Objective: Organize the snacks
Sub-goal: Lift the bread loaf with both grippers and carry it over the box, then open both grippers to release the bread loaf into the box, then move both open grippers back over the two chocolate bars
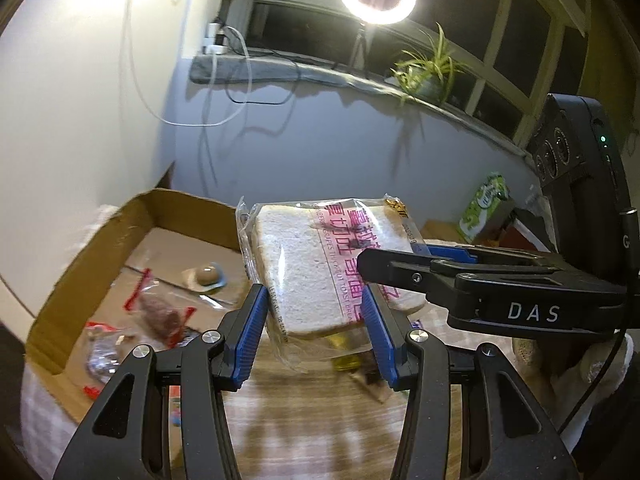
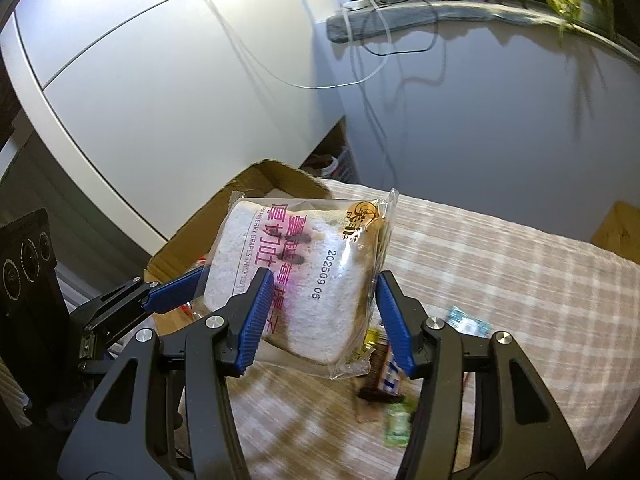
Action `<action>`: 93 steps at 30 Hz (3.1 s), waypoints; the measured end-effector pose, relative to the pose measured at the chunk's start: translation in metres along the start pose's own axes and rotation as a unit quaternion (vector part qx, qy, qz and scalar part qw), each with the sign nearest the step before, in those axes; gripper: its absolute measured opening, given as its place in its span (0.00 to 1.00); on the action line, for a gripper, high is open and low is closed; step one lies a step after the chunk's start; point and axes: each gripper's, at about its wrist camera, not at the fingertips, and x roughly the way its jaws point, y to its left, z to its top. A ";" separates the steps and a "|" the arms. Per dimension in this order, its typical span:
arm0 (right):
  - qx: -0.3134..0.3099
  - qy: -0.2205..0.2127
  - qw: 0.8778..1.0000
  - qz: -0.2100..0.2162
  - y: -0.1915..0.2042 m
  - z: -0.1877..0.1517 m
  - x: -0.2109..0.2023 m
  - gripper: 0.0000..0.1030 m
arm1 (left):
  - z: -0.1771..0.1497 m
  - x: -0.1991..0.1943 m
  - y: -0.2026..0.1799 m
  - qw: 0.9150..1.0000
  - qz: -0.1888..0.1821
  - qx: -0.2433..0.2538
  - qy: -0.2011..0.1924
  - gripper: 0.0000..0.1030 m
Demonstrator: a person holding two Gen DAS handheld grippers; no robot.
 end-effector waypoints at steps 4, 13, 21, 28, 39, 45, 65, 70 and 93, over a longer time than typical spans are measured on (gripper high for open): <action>-0.014 0.004 1.000 0.008 0.017 0.007 0.011 0.54 | -0.001 -0.010 0.017 1.000 0.011 -0.010 -0.008 0.46; -0.047 0.016 0.999 0.019 0.054 0.016 0.041 0.54 | -0.006 -0.022 0.055 0.999 0.035 -0.037 -0.016 0.46; -0.061 0.032 0.997 0.033 0.080 0.023 0.071 0.54 | -0.015 -0.031 0.087 0.997 0.051 -0.059 -0.015 0.46; -0.074 0.042 0.996 0.037 0.097 0.026 0.094 0.54 | -0.017 -0.032 0.105 0.995 0.060 -0.073 -0.013 0.46; -0.093 0.045 0.994 0.022 0.111 0.031 0.110 0.56 | -0.014 -0.028 0.120 0.994 0.069 -0.083 -0.019 0.46; -0.093 0.037 0.995 0.008 0.110 0.033 0.113 0.64 | -0.012 -0.030 0.124 0.994 0.073 -0.082 -0.024 0.44; -0.086 0.017 0.996 -0.021 0.094 0.031 0.094 0.83 | -0.012 -0.028 0.110 0.995 0.075 -0.063 -0.026 0.68; -0.082 0.008 0.996 -0.029 0.085 0.028 0.078 0.83 | -0.013 -0.031 0.101 0.996 0.070 -0.055 -0.027 0.68; 0.001 -0.005 0.994 -0.107 -0.050 -0.031 -0.016 0.83 | -0.029 -0.008 0.024 1.000 0.003 0.002 0.010 0.63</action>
